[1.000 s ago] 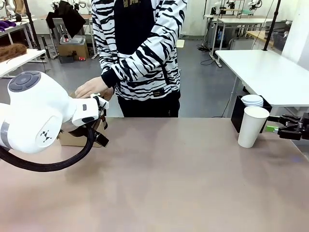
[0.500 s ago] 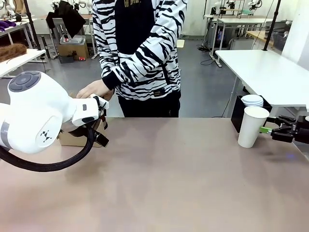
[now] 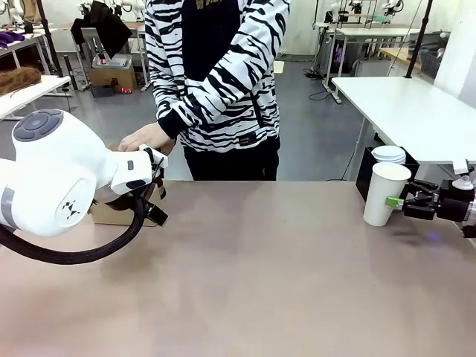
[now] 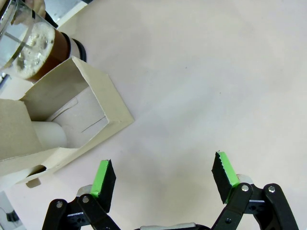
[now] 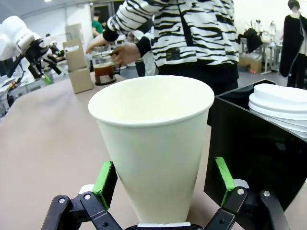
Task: Pour a drink into a cup and package it in a carrier.
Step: Pick up the 600 ml Paper Cup and place it in the middle top area of the table.
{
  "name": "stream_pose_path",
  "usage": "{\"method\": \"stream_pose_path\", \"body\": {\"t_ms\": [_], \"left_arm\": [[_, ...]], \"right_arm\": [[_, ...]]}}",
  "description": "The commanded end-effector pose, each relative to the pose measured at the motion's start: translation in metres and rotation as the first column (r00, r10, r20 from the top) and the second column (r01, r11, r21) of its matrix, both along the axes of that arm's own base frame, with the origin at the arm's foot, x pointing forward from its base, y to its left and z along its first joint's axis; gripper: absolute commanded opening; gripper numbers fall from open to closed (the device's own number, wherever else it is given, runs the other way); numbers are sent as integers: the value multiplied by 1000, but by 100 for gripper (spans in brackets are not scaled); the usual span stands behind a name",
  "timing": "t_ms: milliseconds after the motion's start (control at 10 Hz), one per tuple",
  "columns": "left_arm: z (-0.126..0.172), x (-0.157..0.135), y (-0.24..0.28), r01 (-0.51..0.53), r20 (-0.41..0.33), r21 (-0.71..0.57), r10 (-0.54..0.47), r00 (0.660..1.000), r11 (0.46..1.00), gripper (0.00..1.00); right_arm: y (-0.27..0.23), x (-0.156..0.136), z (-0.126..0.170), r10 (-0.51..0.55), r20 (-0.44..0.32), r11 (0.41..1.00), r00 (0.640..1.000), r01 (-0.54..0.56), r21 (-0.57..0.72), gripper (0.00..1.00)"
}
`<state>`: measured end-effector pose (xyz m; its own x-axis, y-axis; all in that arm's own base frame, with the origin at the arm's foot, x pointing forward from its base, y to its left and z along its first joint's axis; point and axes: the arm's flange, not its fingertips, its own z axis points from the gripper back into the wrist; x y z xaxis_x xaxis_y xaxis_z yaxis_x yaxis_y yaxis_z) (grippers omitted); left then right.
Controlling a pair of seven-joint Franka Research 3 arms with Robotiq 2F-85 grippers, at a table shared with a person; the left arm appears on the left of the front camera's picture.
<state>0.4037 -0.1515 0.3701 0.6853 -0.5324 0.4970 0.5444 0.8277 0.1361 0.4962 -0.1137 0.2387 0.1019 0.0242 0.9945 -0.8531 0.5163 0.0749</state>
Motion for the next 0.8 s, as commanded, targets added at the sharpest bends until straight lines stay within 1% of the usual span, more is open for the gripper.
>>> {"method": "stream_pose_path", "body": {"t_ms": [0, 600, 700], "left_arm": [[0, 0, 0, 1, 1, -1, -1, 1000, 1000, 100], [0, 0, 0, 1, 1, -1, -1, 1000, 1000, 100], [0, 0, 0, 1, 1, -1, -1, 1000, 1000, 100]], "right_arm": [[12, 16, -2, -17, -12, 1000, 1000, 17, -4, 100], [29, 24, -1, 25, -35, 1000, 999, -25, 16, 100], [29, 23, -1, 27, -42, 1000, 999, -27, 9, 80]]}}
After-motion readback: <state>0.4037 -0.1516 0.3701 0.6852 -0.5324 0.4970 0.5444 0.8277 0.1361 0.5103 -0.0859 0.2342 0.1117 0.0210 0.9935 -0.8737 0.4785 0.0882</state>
